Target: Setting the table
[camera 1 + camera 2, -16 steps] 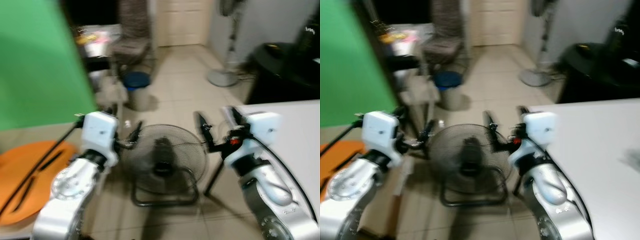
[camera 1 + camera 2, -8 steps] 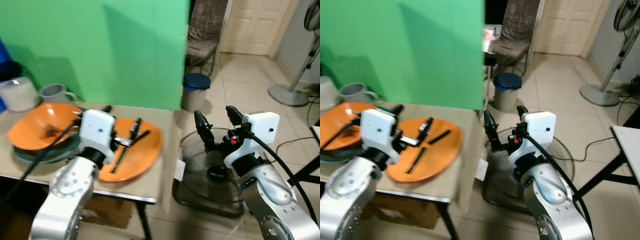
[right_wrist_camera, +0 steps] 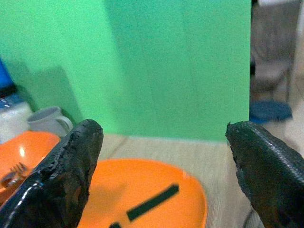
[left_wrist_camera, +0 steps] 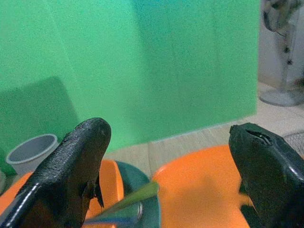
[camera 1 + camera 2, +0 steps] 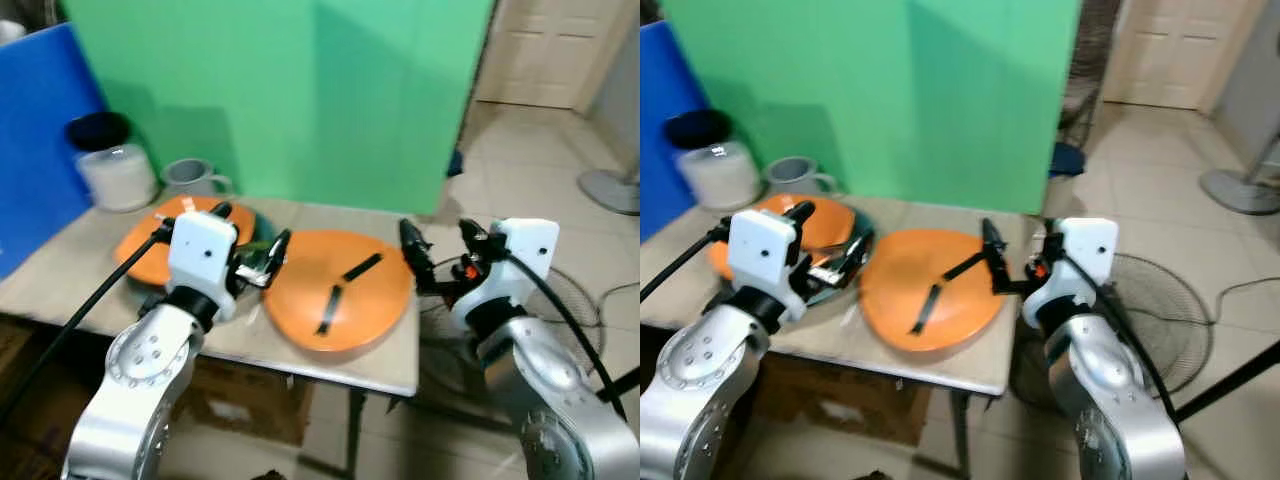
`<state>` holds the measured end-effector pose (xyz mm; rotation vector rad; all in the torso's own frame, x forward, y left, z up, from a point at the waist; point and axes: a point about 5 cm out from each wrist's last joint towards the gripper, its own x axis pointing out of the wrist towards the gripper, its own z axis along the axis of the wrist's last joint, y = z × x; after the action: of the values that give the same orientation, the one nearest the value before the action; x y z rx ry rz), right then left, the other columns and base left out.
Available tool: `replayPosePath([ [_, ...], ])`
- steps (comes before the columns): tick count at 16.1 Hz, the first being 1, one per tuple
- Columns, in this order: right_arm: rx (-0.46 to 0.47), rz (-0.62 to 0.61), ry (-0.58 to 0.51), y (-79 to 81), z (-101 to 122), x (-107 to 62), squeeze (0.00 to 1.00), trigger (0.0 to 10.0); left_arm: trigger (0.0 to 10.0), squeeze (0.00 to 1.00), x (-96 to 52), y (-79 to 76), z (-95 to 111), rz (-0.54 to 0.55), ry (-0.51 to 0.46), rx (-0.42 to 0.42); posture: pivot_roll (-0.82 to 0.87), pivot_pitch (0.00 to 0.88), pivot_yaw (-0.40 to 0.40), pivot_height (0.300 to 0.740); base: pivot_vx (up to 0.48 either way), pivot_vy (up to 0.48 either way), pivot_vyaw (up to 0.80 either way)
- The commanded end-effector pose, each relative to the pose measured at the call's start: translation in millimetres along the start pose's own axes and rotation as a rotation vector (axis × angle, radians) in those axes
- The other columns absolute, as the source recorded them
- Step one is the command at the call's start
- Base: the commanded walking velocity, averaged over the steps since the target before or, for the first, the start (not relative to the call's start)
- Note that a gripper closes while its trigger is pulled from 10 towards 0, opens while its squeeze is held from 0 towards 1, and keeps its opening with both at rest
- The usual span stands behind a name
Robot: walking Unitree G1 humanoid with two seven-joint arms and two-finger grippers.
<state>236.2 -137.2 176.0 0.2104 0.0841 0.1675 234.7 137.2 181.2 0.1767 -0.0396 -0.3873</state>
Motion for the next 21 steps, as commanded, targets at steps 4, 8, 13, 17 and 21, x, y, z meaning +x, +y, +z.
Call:
replayPosePath([
  [4,0.131,0.03,0.167,-8.6,-14.8,32.2,1.0,10.0,10.0,0.0,-5.6,-1.2,-15.4,-0.122,0.104,0.055,0.09,0.0,0.066,0.74,0.0,0.0,0.0],
  [8,0.18,0.124,0.38,-5.3,-38.1,49.4,1.0,10.0,10.0,0.0,-13.4,1.0,-27.4,-0.193,0.185,0.088,0.09,0.0,0.058,0.74,0.0,0.0,0.0],
  [13,0.36,0.168,0.539,-4.8,-48.6,51.1,0.0,10.0,10.0,0.0,-31.5,16.1,-48.7,-0.172,0.304,0.108,0.1,0.0,0.045,0.74,0.0,0.0,0.0],
  [17,0.401,0.169,0.582,-6.2,-50.3,52.4,0.0,10.0,10.0,0.0,-41.9,17.3,-72.0,-0.174,0.355,0.062,0.1,0.0,0.045,0.74,0.0,0.0,0.0],
  [21,0.41,0.183,0.611,-5.9,-51.3,52.1,0.0,10.0,10.0,0.0,-41.3,15.0,-96.2,-0.177,0.393,0.039,0.1,0.0,0.043,0.74,0.0,0.0,0.0],
])
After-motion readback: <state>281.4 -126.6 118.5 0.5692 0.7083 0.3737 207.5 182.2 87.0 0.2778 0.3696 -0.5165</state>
